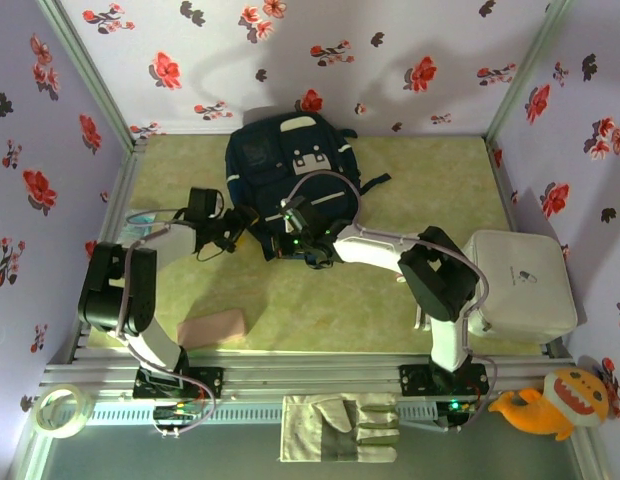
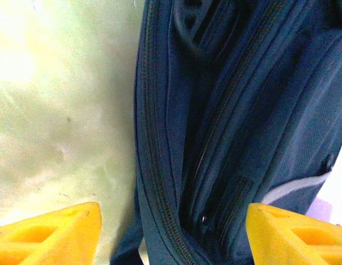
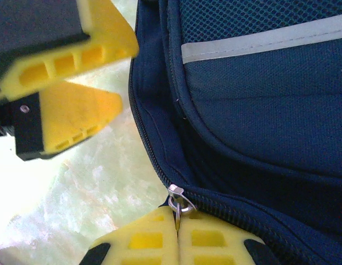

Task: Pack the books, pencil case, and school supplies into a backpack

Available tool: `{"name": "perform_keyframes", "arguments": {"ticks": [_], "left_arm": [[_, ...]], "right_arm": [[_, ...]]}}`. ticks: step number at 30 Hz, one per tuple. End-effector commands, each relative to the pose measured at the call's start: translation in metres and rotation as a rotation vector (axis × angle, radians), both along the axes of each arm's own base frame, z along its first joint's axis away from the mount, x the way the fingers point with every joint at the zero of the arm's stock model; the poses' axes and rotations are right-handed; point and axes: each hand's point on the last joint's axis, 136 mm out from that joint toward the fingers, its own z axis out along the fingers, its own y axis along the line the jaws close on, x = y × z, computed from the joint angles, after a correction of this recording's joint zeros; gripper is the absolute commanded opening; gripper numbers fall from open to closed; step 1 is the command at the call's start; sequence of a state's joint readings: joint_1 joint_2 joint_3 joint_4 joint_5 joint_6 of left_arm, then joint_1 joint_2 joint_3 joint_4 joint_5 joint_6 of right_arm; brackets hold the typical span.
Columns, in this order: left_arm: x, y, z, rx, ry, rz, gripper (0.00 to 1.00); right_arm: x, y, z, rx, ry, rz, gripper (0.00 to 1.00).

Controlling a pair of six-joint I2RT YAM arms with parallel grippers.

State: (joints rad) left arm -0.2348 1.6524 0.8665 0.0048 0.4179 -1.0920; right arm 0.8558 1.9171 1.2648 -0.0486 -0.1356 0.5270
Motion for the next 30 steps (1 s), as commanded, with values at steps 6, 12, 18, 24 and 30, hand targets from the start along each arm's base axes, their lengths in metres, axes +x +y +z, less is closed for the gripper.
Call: {"name": "perform_keyframes", "arguments": {"ticks": [6,12,18,24,30], "left_arm": [[0.007,-0.017,-0.004,-0.111,0.006,0.032,0.58],[0.005,-0.016,-0.019,-0.113,0.038,0.068,0.48],[0.006,-0.016,-0.026,-0.115,0.047,0.082,0.32],[0.008,-0.01,-0.026,-0.069,0.032,0.081,0.17],[0.011,-0.007,-0.022,-0.043,0.019,0.063,0.05]], "right_arm": [[0.011,0.015,0.025,0.069,-0.054,0.0,0.0],[0.009,0.008,0.02,0.035,-0.05,-0.002,0.0],[0.009,0.006,0.018,0.03,-0.044,-0.018,0.0],[0.008,-0.02,0.016,-0.046,-0.05,-0.077,0.0],[-0.001,-0.066,0.014,-0.158,-0.045,-0.131,0.0]]}}
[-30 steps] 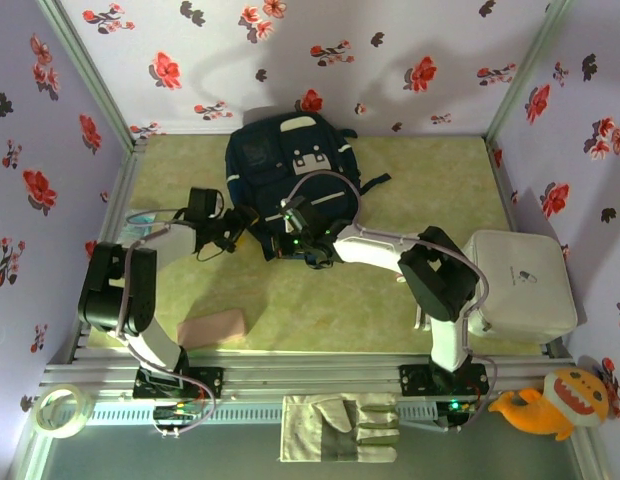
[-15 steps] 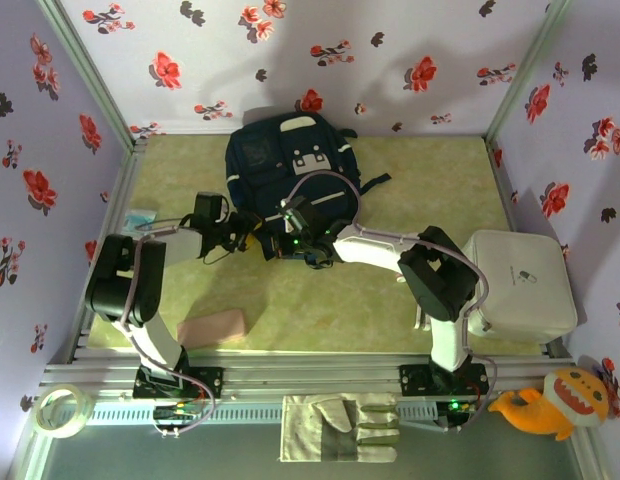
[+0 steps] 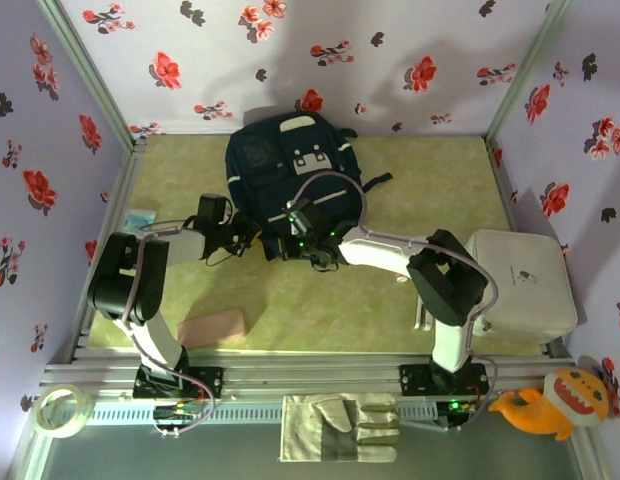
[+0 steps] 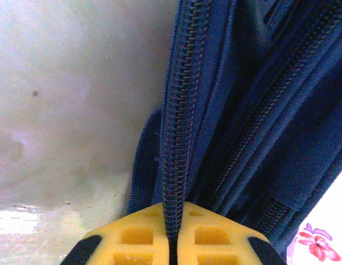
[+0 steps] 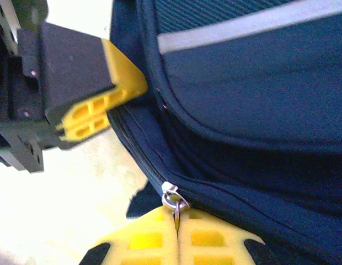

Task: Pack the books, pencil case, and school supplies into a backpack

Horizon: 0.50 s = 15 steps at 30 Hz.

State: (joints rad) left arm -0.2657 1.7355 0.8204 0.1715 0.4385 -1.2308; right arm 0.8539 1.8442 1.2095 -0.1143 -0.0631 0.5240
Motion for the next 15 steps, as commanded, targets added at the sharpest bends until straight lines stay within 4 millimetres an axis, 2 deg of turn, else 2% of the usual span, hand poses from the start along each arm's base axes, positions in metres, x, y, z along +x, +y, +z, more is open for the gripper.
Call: {"name": "perform_keyframes", "arguments": {"ticks": [1,11,15], "left_arm": [[0.009,0.01,0.002,0.051,-0.026,0.01,0.04],[0.011,0.013,0.005,0.059,-0.036,0.006,0.0],[0.009,0.011,0.004,0.061,-0.035,0.0,0.0]], "right_arm": [[0.005,-0.048,0.011,-0.111,-0.033,-0.098,0.0],[0.015,-0.137,0.016,-0.361,-0.1,-0.353,0.0],[0.021,-0.16,0.005,-0.354,-0.036,-0.446,0.0]]}}
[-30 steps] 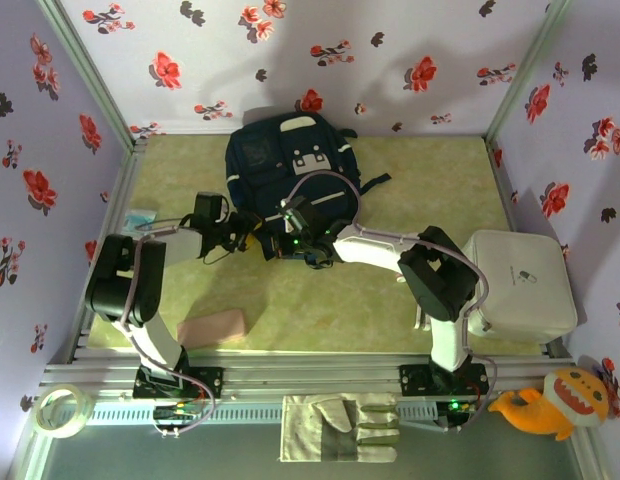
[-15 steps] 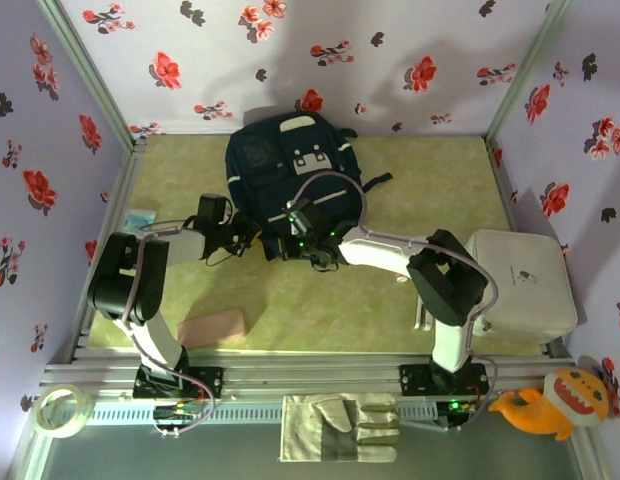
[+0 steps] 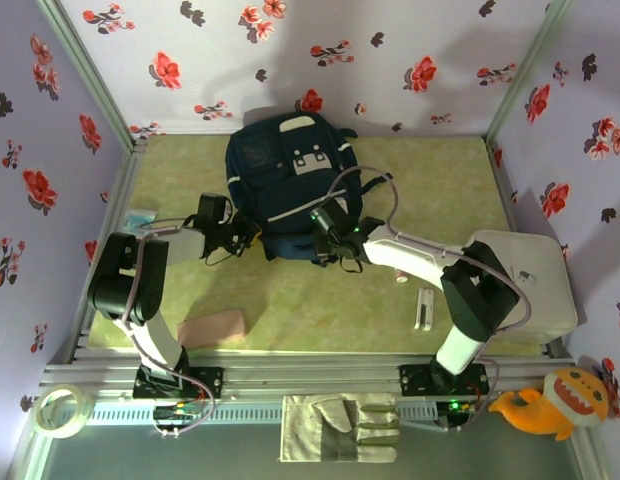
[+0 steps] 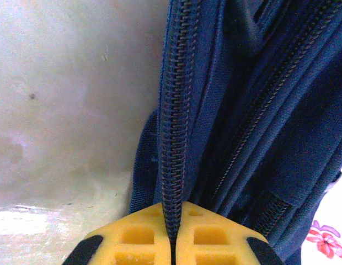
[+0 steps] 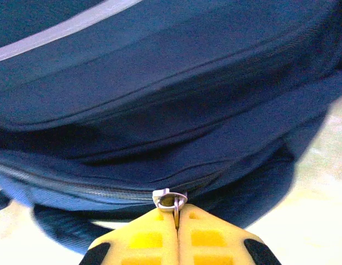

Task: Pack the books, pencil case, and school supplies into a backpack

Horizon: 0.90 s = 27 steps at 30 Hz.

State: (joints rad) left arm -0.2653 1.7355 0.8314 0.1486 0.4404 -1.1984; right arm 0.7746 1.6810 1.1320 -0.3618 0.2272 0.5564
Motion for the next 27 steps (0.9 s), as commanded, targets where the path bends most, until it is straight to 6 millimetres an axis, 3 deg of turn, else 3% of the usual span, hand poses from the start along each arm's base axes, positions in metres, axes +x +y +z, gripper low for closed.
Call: {"name": "perform_keyframes", "arguments": {"ticks": [1,6,9,14,18,22,27], "left_arm": [[0.01,0.01,0.003,0.044,-0.03,0.02,0.0],[0.01,0.009,0.003,0.046,-0.036,0.013,0.0],[0.012,0.008,0.003,0.053,-0.045,0.001,0.0],[0.018,0.01,0.009,0.111,-0.067,-0.046,0.0],[0.029,0.028,0.014,0.21,-0.086,-0.068,0.02],[0.034,0.056,0.022,0.304,-0.093,-0.057,0.14],[0.027,0.093,0.039,0.361,-0.099,0.012,0.38]], "right_arm": [[0.008,-0.055,-0.004,-0.082,0.003,-0.191,0.0],[0.009,-0.063,-0.009,-0.047,0.03,-0.222,0.0],[0.007,-0.052,-0.011,-0.008,0.049,-0.178,0.0],[-0.009,-0.001,-0.01,0.108,0.055,0.006,0.0],[-0.026,0.044,-0.005,0.157,0.057,0.158,0.0],[-0.032,0.082,-0.003,0.248,0.068,0.235,0.0],[-0.019,0.118,0.002,0.352,0.071,0.275,0.0]]}}
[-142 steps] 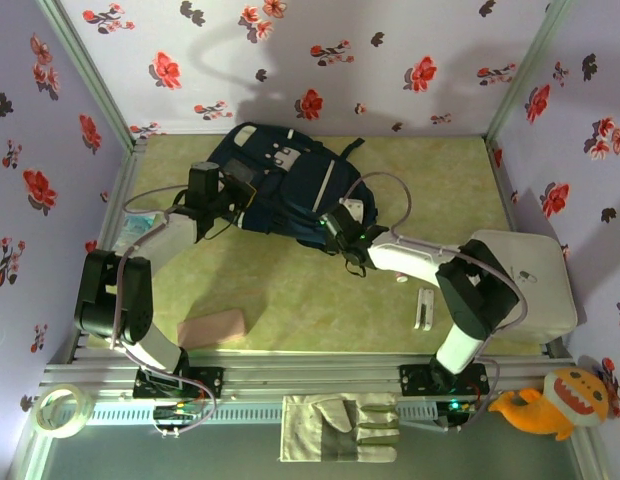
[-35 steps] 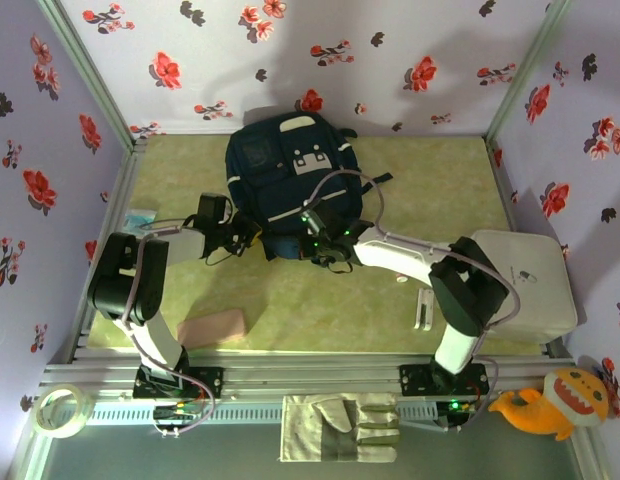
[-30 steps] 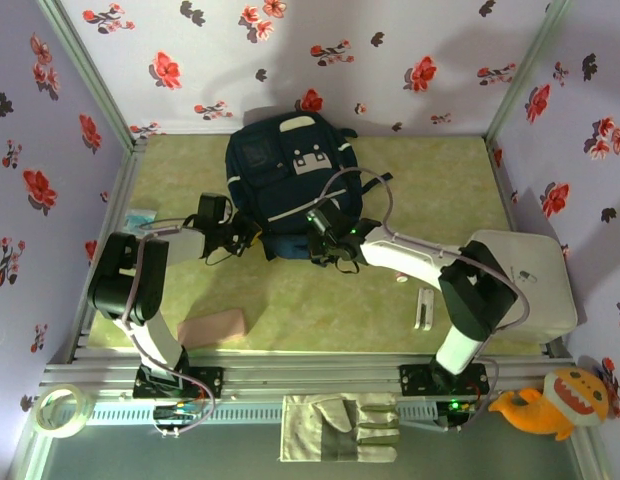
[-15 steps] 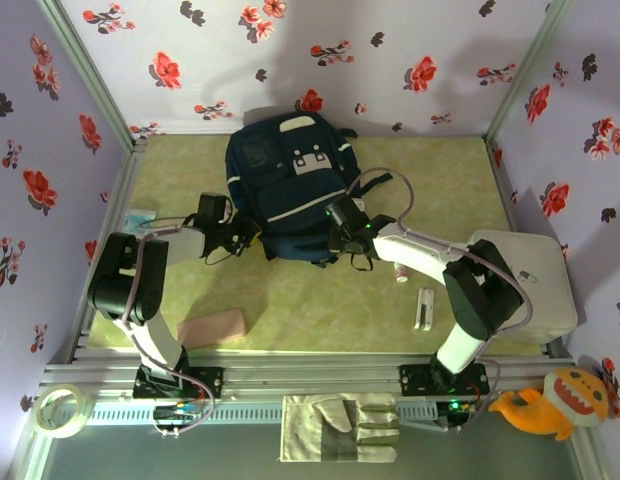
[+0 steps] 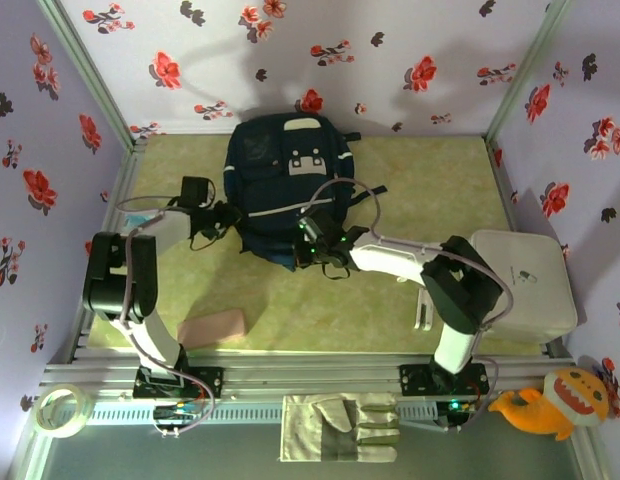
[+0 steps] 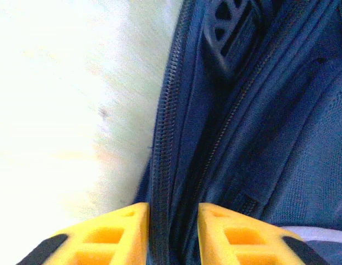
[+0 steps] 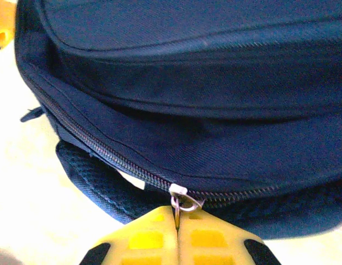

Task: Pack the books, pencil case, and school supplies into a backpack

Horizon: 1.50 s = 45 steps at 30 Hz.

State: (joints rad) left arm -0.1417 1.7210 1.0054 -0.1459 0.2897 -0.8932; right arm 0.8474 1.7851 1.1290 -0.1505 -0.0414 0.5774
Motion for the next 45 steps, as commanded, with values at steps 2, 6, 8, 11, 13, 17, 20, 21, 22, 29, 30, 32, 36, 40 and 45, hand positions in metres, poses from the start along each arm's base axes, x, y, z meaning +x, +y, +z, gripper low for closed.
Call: {"name": "perform_keyframes", "arguments": {"ticks": [2,6,8,11,13,17,20,21,22,29,30,32,36,40,45], "left_arm": [[-0.013,0.029,0.027,0.068,-0.031,0.036,0.46],[-0.031,0.018,0.031,-0.019,0.001,0.038,0.55],[-0.037,0.007,0.029,-0.099,0.021,0.033,0.56],[-0.043,-0.005,0.026,-0.161,0.051,0.029,0.57],[-0.047,-0.009,0.024,-0.165,0.069,0.028,0.58],[-0.049,-0.003,0.012,-0.121,0.109,0.052,0.57],[-0.045,-0.007,0.01,-0.117,0.114,0.039,0.57],[-0.043,-0.009,0.009,-0.114,0.115,0.031,0.58],[-0.04,-0.012,0.01,-0.116,0.114,0.017,0.58],[-0.031,-0.011,0.004,-0.056,0.145,-0.03,0.58],[-0.032,-0.009,0.001,-0.04,0.155,-0.031,0.58],[-0.033,-0.006,-0.005,-0.017,0.17,-0.035,0.54],[-0.034,-0.004,-0.012,0.022,0.173,-0.056,0.32],[-0.034,-0.002,-0.015,0.045,0.175,-0.078,0.19],[-0.037,0.001,-0.026,0.073,0.196,-0.086,0.13]], "right_arm": [[0.017,0.047,0.022,0.137,-0.023,0.07,0.0],[0.027,0.076,0.028,0.198,-0.021,0.114,0.0],[0.03,0.087,0.03,0.229,-0.013,0.124,0.0],[0.032,0.097,0.031,0.247,-0.011,0.137,0.0],[0.031,0.099,0.027,0.242,-0.003,0.143,0.0],[0.03,0.097,0.021,0.226,0.004,0.148,0.0],[0.028,0.097,0.017,0.215,0.012,0.153,0.0],[0.029,0.096,0.017,0.213,0.011,0.152,0.0],[0.028,0.096,0.015,0.208,0.013,0.154,0.0],[0.027,0.092,0.011,0.179,0.01,0.151,0.0],[0.027,0.09,0.009,0.173,0.013,0.149,0.0],[0.027,0.086,0.006,0.158,0.011,0.138,0.0],[0.026,0.073,0.002,0.114,0.003,0.105,0.0],[0.022,0.055,-0.003,0.059,0.007,0.071,0.0],[0.019,0.023,-0.009,-0.028,0.0,-0.011,0.0]]}}
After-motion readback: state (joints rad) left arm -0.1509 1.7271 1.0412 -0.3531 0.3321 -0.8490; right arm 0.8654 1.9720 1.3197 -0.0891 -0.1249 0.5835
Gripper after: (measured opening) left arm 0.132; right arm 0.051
